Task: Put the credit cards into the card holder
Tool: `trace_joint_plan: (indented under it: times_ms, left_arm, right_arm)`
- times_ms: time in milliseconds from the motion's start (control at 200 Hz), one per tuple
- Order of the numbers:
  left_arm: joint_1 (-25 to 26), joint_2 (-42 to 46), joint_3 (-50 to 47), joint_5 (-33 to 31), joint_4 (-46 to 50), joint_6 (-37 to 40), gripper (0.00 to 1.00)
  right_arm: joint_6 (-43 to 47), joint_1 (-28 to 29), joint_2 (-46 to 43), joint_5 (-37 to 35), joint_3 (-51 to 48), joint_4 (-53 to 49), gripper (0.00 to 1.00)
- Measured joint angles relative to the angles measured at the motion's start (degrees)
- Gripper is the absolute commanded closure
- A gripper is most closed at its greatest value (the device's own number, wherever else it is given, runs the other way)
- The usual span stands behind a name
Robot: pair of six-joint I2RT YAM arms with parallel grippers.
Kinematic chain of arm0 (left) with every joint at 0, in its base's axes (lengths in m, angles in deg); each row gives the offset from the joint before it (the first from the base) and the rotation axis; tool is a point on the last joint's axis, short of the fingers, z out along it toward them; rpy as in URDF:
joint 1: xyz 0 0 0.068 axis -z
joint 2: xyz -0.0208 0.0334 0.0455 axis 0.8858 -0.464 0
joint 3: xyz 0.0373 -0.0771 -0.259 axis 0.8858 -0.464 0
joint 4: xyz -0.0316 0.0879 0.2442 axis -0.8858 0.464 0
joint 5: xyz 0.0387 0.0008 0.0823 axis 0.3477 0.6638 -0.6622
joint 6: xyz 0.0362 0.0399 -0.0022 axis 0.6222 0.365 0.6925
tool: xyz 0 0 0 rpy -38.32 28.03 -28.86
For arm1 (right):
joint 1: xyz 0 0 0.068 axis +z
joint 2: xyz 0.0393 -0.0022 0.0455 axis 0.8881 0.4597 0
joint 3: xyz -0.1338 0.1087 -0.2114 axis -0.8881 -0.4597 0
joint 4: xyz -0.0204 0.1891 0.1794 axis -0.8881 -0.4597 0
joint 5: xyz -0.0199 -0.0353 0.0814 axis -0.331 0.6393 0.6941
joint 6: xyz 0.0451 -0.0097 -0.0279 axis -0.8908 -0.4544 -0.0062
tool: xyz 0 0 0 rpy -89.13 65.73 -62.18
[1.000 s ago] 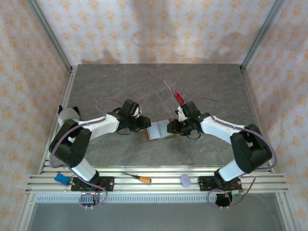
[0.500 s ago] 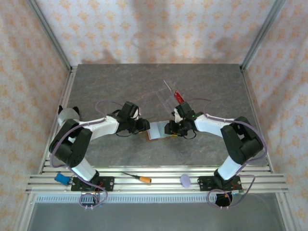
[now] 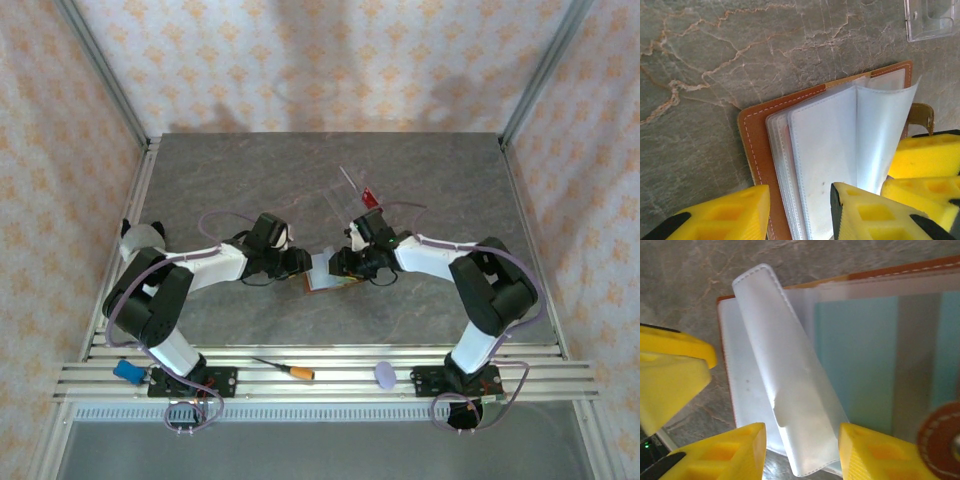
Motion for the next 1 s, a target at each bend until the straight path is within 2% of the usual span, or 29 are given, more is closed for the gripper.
trace_joint_plan:
  times_ms: [335,571,771,1001]
  left_arm:
    - [-2.93,0.02,-0.7,0.61,-1.4,-0.96,0.61]
    - [-4.26,0.74,-0.68,0.61,-0.68,-0.79,0.61]
    - [-4.22,1.36,-0.68,0.46,-0.52,-0.87,0.61]
    - [-4.26,3.02,-0.7,-0.31,0.04,-0.85,0.61]
  right_arm:
    - [-3.54,0.59,0.57,5.79,0.35,4.81,0.57]
    - [-4.7,3.61,1.27,9.6,1.11,7.02,0.56]
    - [-4.31,4.92,1.4,14.05,3.15,7.43,0.51]
    - [2.82,4.79,-2.91,11.41,8.48,-4.07,0.44]
